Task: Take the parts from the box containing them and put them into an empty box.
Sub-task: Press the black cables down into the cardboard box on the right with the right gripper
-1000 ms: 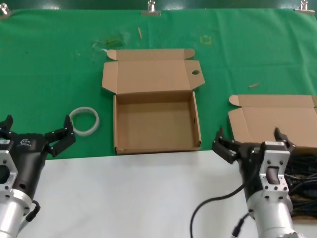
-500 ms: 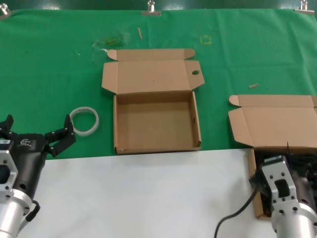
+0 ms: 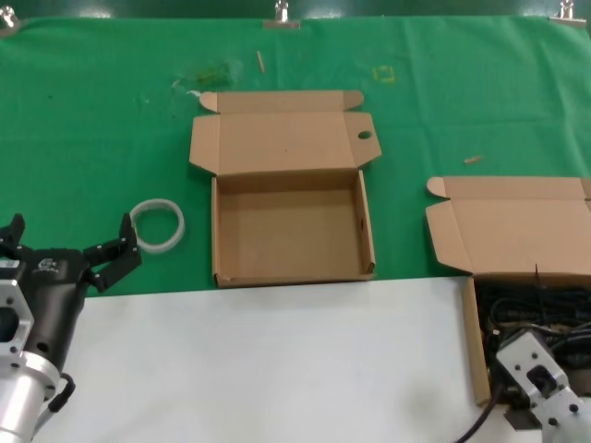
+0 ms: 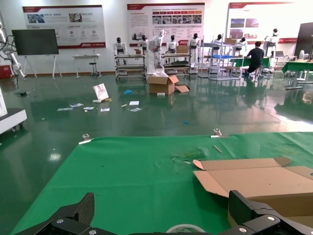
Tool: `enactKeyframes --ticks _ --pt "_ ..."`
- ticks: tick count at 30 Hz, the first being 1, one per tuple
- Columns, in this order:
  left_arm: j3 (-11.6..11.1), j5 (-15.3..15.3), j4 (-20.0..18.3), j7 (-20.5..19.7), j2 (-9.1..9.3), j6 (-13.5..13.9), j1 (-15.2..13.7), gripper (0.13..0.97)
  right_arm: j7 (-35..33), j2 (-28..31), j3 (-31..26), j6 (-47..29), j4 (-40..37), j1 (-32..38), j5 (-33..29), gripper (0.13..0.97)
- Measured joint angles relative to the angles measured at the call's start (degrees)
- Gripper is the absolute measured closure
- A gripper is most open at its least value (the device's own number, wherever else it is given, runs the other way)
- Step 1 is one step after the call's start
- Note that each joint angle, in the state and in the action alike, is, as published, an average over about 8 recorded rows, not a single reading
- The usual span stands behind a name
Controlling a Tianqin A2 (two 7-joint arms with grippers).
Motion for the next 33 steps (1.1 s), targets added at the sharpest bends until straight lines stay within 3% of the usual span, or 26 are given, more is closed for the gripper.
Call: enactKeyframes --ticks 5,10,33 --pt "0.0 0.0 0.0 -0.01 0.0 0.0 0.0 0.132 -10.93 0.0 2.71 1.82 1.22 0.25 6.62 0.129" --pt "0.0 0.0 0.0 -0.01 0.0 0.0 0.0 0.132 -16.57 0.0 4.75 1.47 1.27 1.23 9.14 0.129" --pt "0.0 0.0 0.0 0.0 0.0 0.0 0.0 0.132 -23.26 0.0 10.59 -6.1 -6.37 6.48 11.07 0.129"
